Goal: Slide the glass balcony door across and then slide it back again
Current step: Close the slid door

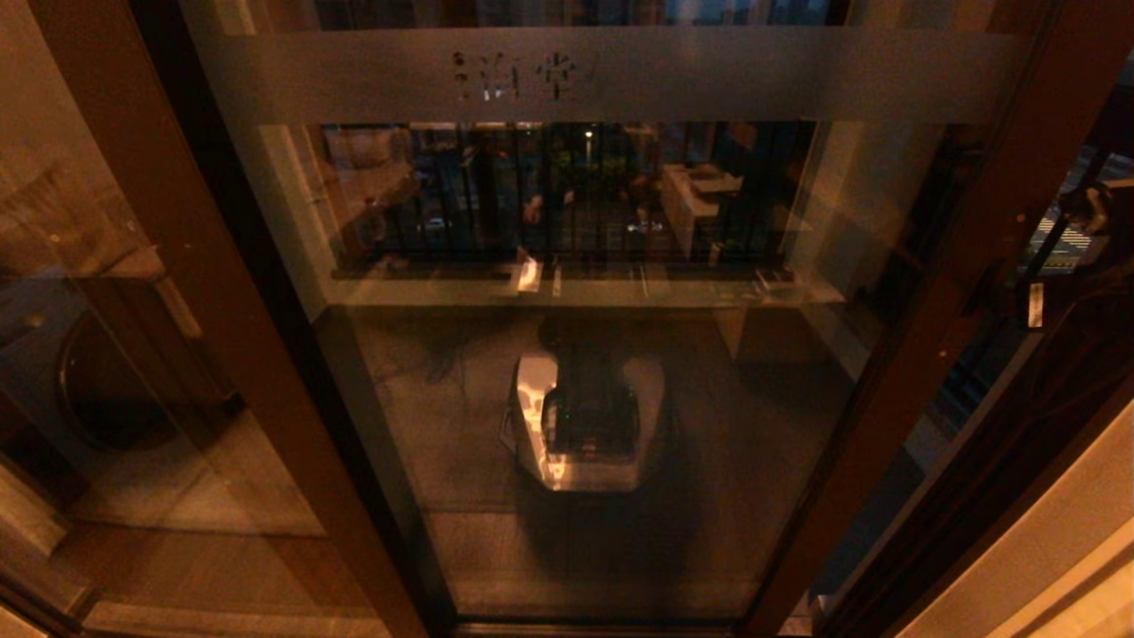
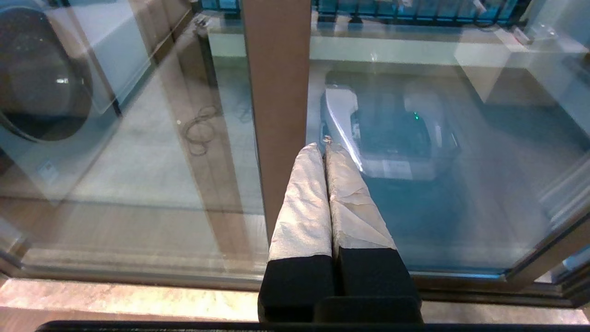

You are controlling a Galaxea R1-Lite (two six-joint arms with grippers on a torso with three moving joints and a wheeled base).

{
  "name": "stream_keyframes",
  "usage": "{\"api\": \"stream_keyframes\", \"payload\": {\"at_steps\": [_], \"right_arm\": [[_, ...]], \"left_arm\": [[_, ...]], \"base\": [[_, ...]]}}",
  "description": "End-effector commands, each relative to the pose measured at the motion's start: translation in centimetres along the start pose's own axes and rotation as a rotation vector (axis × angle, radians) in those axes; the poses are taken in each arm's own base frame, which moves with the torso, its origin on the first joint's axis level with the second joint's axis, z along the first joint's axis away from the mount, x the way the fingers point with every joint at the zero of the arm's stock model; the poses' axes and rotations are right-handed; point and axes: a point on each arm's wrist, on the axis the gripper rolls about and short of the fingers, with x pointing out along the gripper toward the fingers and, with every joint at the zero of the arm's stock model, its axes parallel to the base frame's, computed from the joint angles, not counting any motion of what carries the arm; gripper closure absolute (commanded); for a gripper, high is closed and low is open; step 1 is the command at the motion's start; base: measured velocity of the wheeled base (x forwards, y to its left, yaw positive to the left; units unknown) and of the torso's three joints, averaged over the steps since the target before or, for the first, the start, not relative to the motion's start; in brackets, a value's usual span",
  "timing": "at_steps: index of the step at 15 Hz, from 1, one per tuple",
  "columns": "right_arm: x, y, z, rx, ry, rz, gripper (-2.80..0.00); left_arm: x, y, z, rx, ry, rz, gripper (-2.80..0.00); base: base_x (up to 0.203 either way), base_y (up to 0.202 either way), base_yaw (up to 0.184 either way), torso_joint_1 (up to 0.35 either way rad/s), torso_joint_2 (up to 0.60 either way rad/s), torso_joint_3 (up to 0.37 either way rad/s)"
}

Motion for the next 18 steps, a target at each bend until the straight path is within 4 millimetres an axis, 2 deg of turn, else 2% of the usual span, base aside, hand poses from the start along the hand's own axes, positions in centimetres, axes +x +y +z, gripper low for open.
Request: {"api": "stream_keyframes", "payload": {"at_steps": [1, 18], "right_arm": [[0.53, -0.13, -0.23, 0.0, -0.002, -0.014, -2.8], [1.4, -1.05, -0.78, -0.012, -0.002, -0.051, -2.8]], "left_arm": [[0.01, 0.0, 0.0, 0.0, 0.002, 0.001, 0.0], [0.01, 0.0, 0.0, 0.0, 0.002, 0.001, 0.0]], "base": [[0.0, 0.0, 0.0, 0.0, 0.0, 0.0], [0.0, 0.0, 0.0, 0.0, 0.0, 0.0]]}}
